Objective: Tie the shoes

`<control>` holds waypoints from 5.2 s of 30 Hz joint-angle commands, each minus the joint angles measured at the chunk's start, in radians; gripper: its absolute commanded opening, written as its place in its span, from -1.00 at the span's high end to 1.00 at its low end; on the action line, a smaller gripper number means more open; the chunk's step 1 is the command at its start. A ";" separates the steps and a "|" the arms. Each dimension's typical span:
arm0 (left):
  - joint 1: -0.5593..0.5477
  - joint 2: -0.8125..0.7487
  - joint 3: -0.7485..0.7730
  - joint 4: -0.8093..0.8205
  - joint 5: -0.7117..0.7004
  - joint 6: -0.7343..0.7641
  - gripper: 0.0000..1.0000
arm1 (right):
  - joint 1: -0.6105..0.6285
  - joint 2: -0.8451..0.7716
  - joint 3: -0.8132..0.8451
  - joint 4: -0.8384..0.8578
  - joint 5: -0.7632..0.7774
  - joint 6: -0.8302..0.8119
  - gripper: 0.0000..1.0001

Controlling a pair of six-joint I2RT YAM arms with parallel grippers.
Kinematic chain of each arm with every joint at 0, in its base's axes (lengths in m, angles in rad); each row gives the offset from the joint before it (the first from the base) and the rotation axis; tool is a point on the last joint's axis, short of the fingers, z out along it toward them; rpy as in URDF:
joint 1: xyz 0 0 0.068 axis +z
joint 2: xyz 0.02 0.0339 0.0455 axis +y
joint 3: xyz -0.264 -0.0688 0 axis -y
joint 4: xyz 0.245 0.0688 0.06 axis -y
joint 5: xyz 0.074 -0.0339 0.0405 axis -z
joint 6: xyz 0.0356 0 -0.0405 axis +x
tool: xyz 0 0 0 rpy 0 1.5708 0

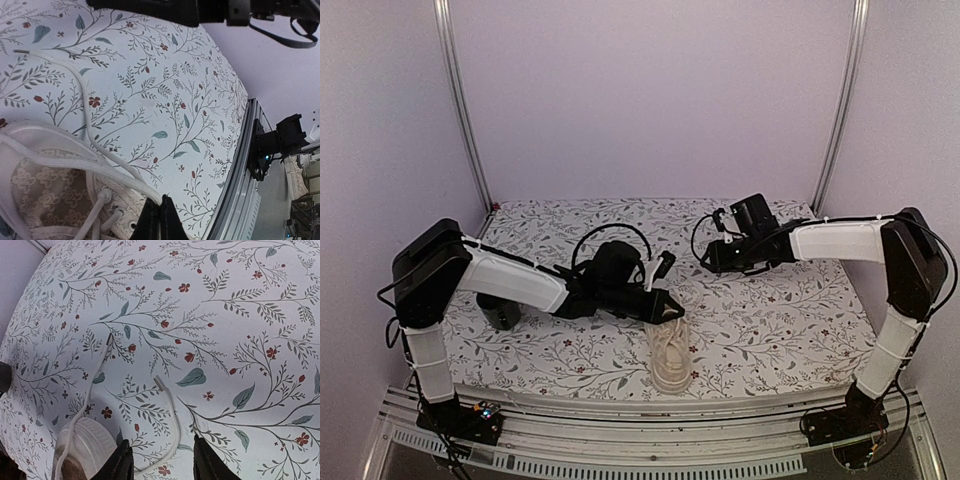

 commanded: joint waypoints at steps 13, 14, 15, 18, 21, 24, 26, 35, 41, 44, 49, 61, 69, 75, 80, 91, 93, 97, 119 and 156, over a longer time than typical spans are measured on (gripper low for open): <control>0.010 -0.030 -0.004 0.028 -0.004 -0.013 1.00 | 0.051 0.276 0.236 -0.147 0.064 -0.209 0.22; 0.010 -0.028 -0.004 0.028 -0.004 -0.014 1.00 | 0.054 0.291 0.249 -0.152 0.074 -0.217 0.22; 0.010 -0.028 -0.004 0.026 -0.004 -0.014 1.00 | 0.055 0.303 0.259 -0.155 0.082 -0.219 0.21; 0.009 -0.029 -0.006 0.025 -0.004 -0.014 1.00 | 0.058 0.334 0.275 -0.156 0.084 -0.231 0.25; 0.011 -0.028 -0.006 0.025 -0.002 -0.013 1.00 | 0.063 0.355 0.284 -0.156 0.094 -0.244 0.30; 0.010 -0.026 -0.003 0.025 -0.002 -0.013 1.00 | 0.064 0.372 0.293 -0.156 0.112 -0.253 0.35; 0.009 -0.026 -0.002 0.025 0.000 -0.014 1.00 | 0.066 0.384 0.301 -0.158 0.128 -0.259 0.37; 0.010 -0.034 -0.004 0.022 -0.002 -0.013 1.00 | 0.066 0.423 0.319 -0.169 0.147 -0.259 0.55; 0.011 -0.035 -0.008 0.023 -0.008 -0.013 1.00 | 0.062 0.419 0.303 -0.153 0.180 -0.245 0.95; 0.011 -0.037 -0.009 0.022 -0.013 -0.012 1.00 | 0.045 0.309 0.237 -0.096 0.162 -0.226 0.96; 0.012 -0.037 -0.007 0.019 -0.014 -0.018 1.00 | 0.023 0.092 0.090 -0.024 0.031 -0.232 0.96; 0.022 -0.038 -0.009 0.010 -0.021 -0.042 1.00 | 0.051 -0.216 -0.219 0.023 -0.315 -0.237 0.96; 0.025 -0.028 0.002 0.012 -0.003 -0.054 1.00 | 0.179 -0.283 -0.318 0.084 -0.356 -0.122 0.96; 0.026 -0.032 -0.002 0.013 -0.001 -0.053 1.00 | 0.239 -0.201 -0.301 0.116 -0.352 -0.067 0.96; 0.026 -0.031 -0.002 0.013 0.001 -0.056 1.00 | 0.257 -0.162 -0.278 0.098 -0.325 -0.065 0.96; 0.027 -0.030 0.002 0.014 0.010 -0.056 1.00 | 0.272 -0.129 -0.255 0.156 -0.291 -0.024 0.96; 0.026 -0.032 0.003 0.013 0.011 -0.057 1.00 | 0.276 -0.118 -0.252 0.167 -0.292 -0.020 0.96; 0.027 -0.031 0.006 0.013 0.016 -0.059 1.00 | 0.285 -0.102 -0.244 0.189 -0.288 -0.014 0.96; 0.047 -0.203 -0.120 -0.045 -0.110 -0.004 0.16 | 0.305 -0.064 -0.266 0.296 -0.208 0.026 0.96; 0.075 -0.053 -0.185 0.218 0.023 -0.281 0.61 | 0.306 -0.064 -0.283 0.318 -0.232 0.031 0.96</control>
